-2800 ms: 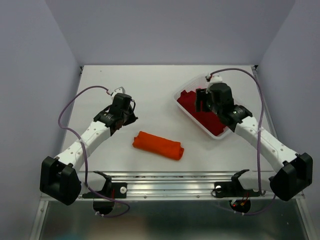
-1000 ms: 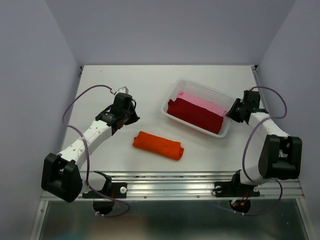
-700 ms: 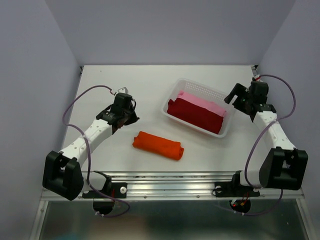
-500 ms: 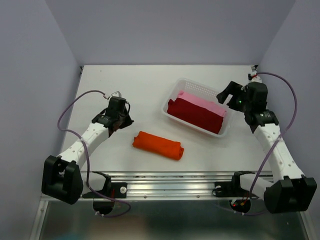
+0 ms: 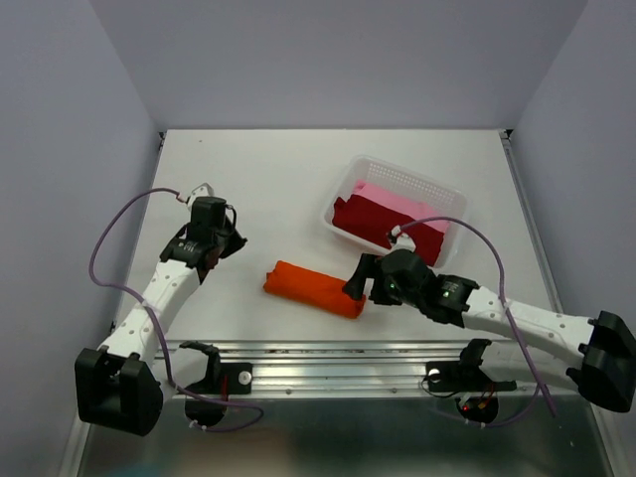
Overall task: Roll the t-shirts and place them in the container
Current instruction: Move the bin to the center of the board, then pick up the T-shirt from the center of the board.
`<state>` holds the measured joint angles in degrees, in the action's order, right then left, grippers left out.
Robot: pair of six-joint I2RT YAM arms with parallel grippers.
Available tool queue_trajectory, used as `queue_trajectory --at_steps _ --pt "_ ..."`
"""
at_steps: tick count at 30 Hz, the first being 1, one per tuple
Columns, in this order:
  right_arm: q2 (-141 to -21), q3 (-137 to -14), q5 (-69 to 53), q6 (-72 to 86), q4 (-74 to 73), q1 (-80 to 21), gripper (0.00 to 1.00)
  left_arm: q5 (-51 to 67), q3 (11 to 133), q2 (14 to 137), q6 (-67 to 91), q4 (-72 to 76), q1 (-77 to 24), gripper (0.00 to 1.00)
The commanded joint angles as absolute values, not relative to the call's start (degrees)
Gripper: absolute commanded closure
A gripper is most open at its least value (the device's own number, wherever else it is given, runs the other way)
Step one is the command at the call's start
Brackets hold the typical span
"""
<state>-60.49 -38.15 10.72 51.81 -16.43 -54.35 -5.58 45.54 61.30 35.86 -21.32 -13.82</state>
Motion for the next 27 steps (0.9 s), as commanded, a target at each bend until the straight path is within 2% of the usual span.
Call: queue_trajectory --at_steps 1,7,11,20,24,27 --pt "-60.55 -31.48 15.55 63.45 -7.57 -54.40 0.09 -4.75 47.46 60.21 34.02 -21.71 -13.62 0.79" --pt "-64.33 -25.58 14.16 67.58 -1.24 -54.93 0.06 -3.69 45.79 60.82 33.31 -21.18 -13.62 0.77" --pt "-67.85 -23.82 12.13 68.64 3.86 -54.93 0.08 -2.90 45.70 61.61 33.40 -20.65 -13.62 0.77" --pt "-72.77 -21.97 12.57 70.67 10.81 -54.93 0.26 -3.87 44.83 61.00 34.98 -20.13 -13.62 0.79" --pt "-74.27 -22.32 13.62 70.58 11.51 -54.93 0.38 -3.08 44.39 61.52 35.16 -19.69 -13.62 0.79" --pt "-75.58 -22.67 15.03 69.61 11.51 -54.93 0.51 -1.59 43.34 62.40 35.51 -18.64 -13.62 0.79"
